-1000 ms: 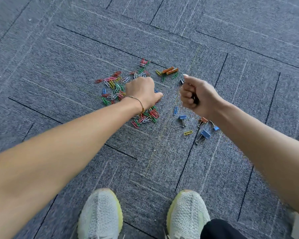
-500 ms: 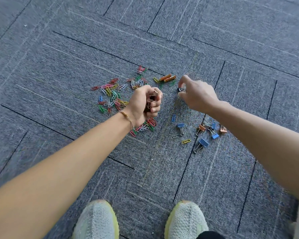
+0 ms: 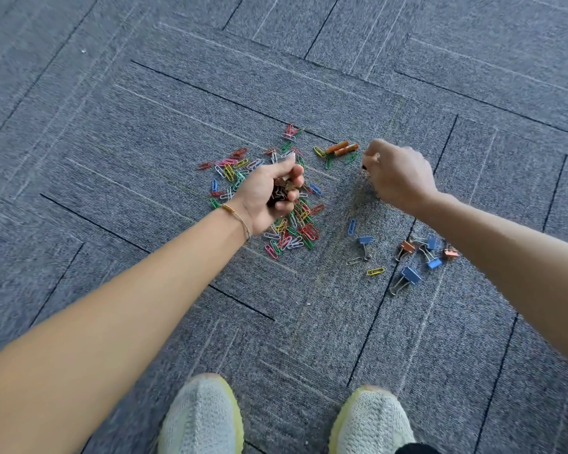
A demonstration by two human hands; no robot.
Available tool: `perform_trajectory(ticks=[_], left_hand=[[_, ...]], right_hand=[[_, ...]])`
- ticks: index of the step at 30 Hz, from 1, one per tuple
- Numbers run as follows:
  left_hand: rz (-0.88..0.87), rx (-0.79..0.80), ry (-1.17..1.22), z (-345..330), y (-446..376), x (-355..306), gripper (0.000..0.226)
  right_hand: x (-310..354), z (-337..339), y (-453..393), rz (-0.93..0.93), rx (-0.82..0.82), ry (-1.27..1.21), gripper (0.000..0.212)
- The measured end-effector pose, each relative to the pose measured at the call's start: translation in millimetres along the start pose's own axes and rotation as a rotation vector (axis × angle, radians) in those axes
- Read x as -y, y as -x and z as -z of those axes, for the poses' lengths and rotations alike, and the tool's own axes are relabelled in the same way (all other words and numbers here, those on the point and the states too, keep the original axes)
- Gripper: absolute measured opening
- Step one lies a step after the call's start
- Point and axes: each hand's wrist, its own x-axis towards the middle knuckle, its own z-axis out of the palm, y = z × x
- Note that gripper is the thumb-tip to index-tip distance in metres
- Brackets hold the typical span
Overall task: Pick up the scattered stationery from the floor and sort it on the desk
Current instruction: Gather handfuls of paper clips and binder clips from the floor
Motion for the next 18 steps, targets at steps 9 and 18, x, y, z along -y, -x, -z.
perform_trajectory(ticks=[9, 18], left_hand=[[-0.081, -0.180, -0.271, 13.1, -4.6, -6.0, 0.040], [-0.364, -0.260, -1.383, 20.9, -29.4, -1.4, 0.047]], right_hand=[[24.7, 0.6, 14.6, -0.441, 0.371, -1.461, 0.038], [31.3, -3.0, 25.9, -0.446, 0.501, -1.521, 0.041]])
